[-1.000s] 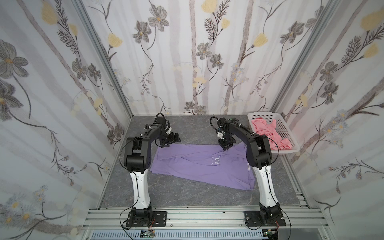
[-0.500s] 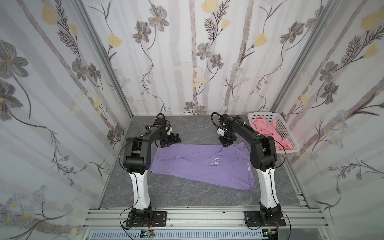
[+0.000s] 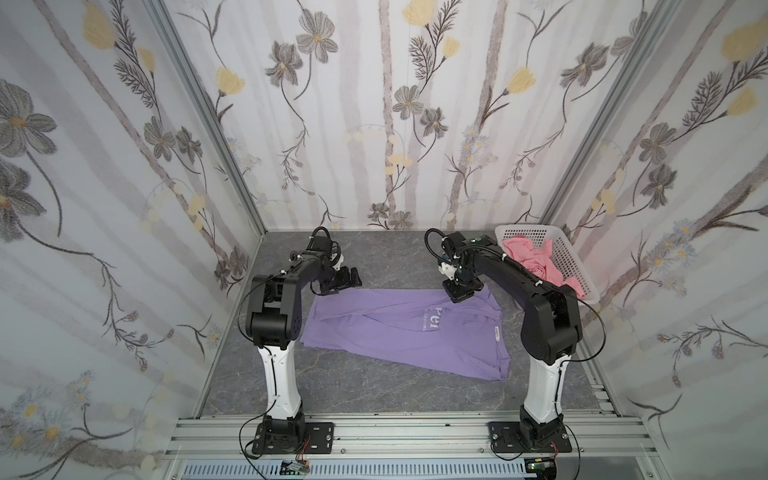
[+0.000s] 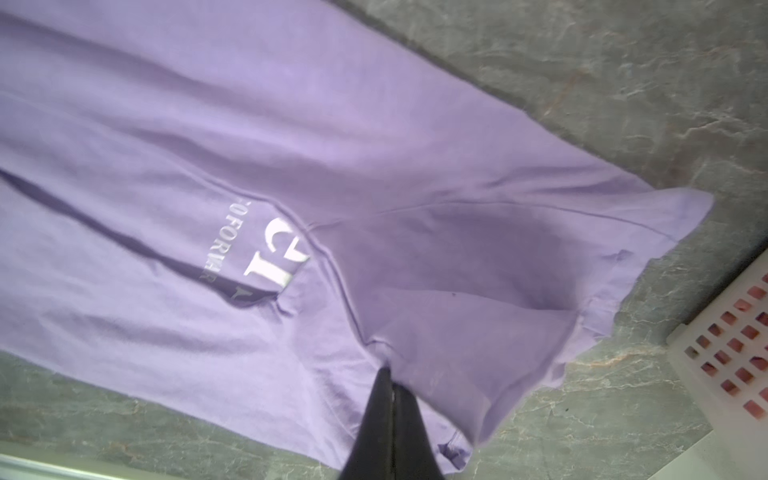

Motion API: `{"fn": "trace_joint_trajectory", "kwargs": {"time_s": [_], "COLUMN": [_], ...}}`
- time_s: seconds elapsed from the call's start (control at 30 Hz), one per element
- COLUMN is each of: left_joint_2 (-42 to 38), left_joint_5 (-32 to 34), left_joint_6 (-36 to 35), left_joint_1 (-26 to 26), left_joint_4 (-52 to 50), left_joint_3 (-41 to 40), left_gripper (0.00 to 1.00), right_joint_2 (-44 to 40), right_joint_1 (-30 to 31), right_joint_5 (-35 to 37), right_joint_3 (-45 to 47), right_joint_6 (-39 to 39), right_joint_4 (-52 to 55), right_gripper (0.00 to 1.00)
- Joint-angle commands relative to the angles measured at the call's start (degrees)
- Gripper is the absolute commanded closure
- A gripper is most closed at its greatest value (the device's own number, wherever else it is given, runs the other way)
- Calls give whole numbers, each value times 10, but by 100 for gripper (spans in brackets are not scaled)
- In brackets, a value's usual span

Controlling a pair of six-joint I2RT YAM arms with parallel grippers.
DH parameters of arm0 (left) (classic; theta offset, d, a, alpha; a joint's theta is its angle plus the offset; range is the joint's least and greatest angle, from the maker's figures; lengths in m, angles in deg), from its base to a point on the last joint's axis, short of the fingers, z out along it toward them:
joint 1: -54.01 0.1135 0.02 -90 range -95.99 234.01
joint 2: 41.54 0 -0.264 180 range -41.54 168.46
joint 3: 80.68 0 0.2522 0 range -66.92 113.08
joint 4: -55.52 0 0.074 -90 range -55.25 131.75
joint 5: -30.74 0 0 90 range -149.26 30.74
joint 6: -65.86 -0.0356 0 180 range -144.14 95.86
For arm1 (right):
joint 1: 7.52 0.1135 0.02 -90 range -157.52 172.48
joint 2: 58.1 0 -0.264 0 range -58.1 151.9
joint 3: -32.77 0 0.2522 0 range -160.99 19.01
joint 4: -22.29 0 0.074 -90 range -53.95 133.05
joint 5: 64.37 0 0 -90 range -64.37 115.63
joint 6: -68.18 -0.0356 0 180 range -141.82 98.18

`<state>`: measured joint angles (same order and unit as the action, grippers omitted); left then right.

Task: Fold and stack t-shirts
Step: Smooth out the T-shirt at the center of the board.

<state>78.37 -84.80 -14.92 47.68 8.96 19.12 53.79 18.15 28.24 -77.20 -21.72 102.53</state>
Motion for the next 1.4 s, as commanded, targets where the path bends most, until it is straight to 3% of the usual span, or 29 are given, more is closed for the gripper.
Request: {"fn": "trace_joint_trajectory", "kwargs": {"time_s": [0.0,0.17,0.37,0.43,0.53,0.67,0.8,0.9,1.03,1.2,1.37], "left_joint_2": [8,13,10,8,4,-5,-17,-13,-10,-21,-71], "left_joint_5": [30,29,31,33,32,30,31,14,14,39,114], "left_joint_6": [0,1,-2,-3,-2,4,7,15,26,43,21], "left_joint_1": [1,1,1,1,1,1,1,0,-2,29,73], "left_joint_4": [-53,-57,-66,-70,-71,-70,-59,-43,-36,-47,-97], "left_joint_3": [-3,5,7,8,6,6,-4,-11,-17,-51,-92], "left_gripper": [0,0,0,0,0,0,0,0,0,0,0], "right_joint_2": [-19,-28,-32,-41,-59,-84,-75,-49,-13,30,62], "right_joint_1": [34,99,112,110,102,74,23,-26,-71,-76,-76], "right_joint_5": [-26,-67,-63,-41,-22,34,122,147,114,72,59], "right_joint_3": [32,77,118,123,111,81,70,65,54,14,-3], "right_joint_6": [-42,-86,-107,-107,-108,-105,-71,-54,-41,-32,-28], "right_joint_4": [15,20,53,65,73,74,70,53,16,12,10], "right_gripper": [100,100,93,78,66,58,57,57,58,58,59]}}
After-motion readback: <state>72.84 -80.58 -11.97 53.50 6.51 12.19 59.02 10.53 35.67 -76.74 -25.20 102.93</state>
